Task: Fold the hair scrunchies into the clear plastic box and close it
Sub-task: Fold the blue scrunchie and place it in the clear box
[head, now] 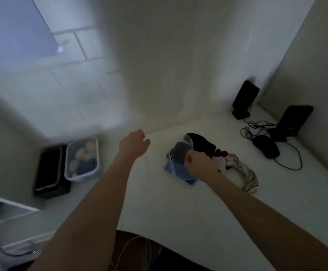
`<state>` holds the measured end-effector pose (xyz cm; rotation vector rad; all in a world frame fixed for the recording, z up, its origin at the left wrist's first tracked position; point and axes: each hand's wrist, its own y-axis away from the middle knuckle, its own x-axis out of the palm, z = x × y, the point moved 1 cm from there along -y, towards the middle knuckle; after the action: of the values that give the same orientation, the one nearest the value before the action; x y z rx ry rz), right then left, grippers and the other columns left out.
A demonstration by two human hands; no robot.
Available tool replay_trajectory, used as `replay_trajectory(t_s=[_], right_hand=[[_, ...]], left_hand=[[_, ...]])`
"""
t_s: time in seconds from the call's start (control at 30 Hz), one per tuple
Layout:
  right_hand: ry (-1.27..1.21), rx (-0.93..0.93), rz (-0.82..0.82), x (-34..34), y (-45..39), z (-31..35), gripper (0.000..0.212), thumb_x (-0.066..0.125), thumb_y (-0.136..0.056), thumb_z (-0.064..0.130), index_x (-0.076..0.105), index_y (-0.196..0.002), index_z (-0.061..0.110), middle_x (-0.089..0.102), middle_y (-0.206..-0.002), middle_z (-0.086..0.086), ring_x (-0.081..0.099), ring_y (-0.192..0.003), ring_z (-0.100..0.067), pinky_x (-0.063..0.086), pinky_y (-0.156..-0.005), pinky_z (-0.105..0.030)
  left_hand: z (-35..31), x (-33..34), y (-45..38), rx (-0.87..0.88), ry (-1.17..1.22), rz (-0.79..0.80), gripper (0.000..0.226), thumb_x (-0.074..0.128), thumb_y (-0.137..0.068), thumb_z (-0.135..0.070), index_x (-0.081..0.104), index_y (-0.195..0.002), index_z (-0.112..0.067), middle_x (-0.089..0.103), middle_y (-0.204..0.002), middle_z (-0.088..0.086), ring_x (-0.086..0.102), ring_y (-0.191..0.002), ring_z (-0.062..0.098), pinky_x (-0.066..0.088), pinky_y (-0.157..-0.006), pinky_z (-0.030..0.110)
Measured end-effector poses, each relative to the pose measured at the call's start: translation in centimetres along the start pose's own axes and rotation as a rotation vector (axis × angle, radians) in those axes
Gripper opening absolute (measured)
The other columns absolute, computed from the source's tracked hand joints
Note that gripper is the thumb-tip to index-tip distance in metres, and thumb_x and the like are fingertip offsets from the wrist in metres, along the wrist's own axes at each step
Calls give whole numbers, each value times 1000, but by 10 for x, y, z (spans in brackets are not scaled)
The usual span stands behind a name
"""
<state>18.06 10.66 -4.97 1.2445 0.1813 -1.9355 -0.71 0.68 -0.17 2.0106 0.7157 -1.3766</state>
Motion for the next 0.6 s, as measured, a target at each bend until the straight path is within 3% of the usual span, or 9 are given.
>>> replay_trajectory(t_s=[0.07,0.13,0.23,0.33,0.43,0.5,0.6], right_hand=[[13,16,-69,20,-3,-6,14,41,-94,22,40,-88,10,47,-68,-5,47,-59,-23,41,-55,-33],[94,71,-184,40,-8,-15,25,42,-93,28,41,-111,10,60,-82,-9,58,-67,-27,46,-56,-32],[35,93,-359,54,-26,-28,47,46,-93,29,32,-133,11,60,-75,-5,50,-53,-19,35,-44,-25],[-5,107,-412,65,-39,-43,39,47,-93,29,39,-127,13,52,-69,-2,48,-52,-18,32,-44,-25],[21,40,-467,78,-45,-52,26,47,-92,27,49,-115,15,64,-80,-10,61,-67,-28,43,-53,-31],[52,-6,-515,85,-44,-53,22,44,-93,26,50,-113,18,65,-81,-10,60,-66,-29,43,-53,-32],[85,-46,-634,94,-44,-52,20,42,-93,24,51,-111,21,64,-78,-8,59,-66,-30,39,-53,-31]], left_hand=[[3,11,-10,-55,65,-1,49,47,-91,-47,49,-124,-11,58,-124,14,56,-112,32,42,-91,36],[7,27,-27,-78,180,-7,59,46,-88,-55,45,-129,-13,55,-129,13,53,-117,32,41,-94,39],[6,53,-60,-74,471,-8,64,52,-85,-56,41,-133,-15,52,-132,12,49,-119,29,41,-98,38],[6,80,-77,-34,770,-32,46,58,-88,-31,47,-129,-13,53,-118,9,50,-102,19,38,-81,24],[18,105,-90,36,913,-137,17,55,-85,-13,67,-95,-13,63,-99,5,55,-92,19,39,-70,22],[25,113,-93,46,1060,-173,13,56,-76,-13,67,-73,-19,66,-85,2,57,-80,16,41,-70,25],[31,123,-96,52,1213,-188,15,52,-73,-9,65,-69,-17,63,-78,1,54,-69,13,43,-68,25]])
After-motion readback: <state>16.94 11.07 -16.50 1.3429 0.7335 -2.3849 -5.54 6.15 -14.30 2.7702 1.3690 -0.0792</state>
